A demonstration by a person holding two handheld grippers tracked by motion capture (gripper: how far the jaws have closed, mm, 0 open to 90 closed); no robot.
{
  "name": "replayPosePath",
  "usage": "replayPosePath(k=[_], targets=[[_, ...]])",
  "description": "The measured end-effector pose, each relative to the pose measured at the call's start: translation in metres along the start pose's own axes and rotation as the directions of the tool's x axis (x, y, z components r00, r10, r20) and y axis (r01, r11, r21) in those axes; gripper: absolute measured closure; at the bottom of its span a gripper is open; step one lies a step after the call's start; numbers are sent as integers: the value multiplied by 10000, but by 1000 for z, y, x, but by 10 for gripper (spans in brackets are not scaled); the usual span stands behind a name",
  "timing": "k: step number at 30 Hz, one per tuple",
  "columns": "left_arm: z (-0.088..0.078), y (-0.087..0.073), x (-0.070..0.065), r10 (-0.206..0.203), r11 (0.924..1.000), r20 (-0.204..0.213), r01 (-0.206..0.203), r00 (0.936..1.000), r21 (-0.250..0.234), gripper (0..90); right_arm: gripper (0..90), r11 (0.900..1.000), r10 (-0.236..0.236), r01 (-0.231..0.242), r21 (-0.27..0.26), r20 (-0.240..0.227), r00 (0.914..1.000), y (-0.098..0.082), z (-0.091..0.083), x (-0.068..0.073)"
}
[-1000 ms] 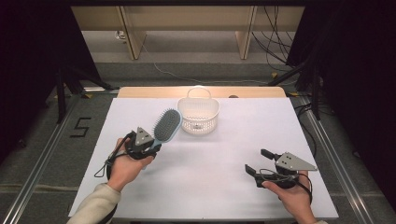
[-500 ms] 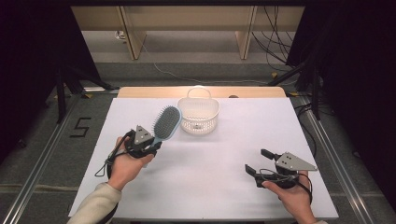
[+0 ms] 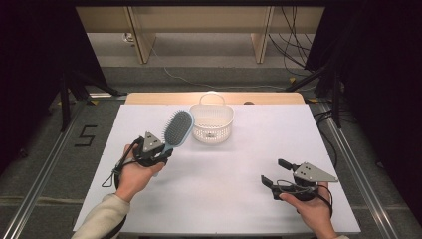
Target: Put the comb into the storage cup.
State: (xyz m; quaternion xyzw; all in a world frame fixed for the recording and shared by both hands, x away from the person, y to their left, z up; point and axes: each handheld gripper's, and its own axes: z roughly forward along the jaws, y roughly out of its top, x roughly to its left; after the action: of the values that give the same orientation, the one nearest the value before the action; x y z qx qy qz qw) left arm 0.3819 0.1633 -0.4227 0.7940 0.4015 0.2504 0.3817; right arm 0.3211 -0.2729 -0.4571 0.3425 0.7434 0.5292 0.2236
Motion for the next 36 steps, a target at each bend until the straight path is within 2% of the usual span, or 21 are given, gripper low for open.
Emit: replayPosePath(k=[36], targets=[[2, 16, 1, -113, 9987, -3, 113, 9999, -491, 696, 157, 10000, 8, -8, 2, -24, 10000, 0, 1, 0]])
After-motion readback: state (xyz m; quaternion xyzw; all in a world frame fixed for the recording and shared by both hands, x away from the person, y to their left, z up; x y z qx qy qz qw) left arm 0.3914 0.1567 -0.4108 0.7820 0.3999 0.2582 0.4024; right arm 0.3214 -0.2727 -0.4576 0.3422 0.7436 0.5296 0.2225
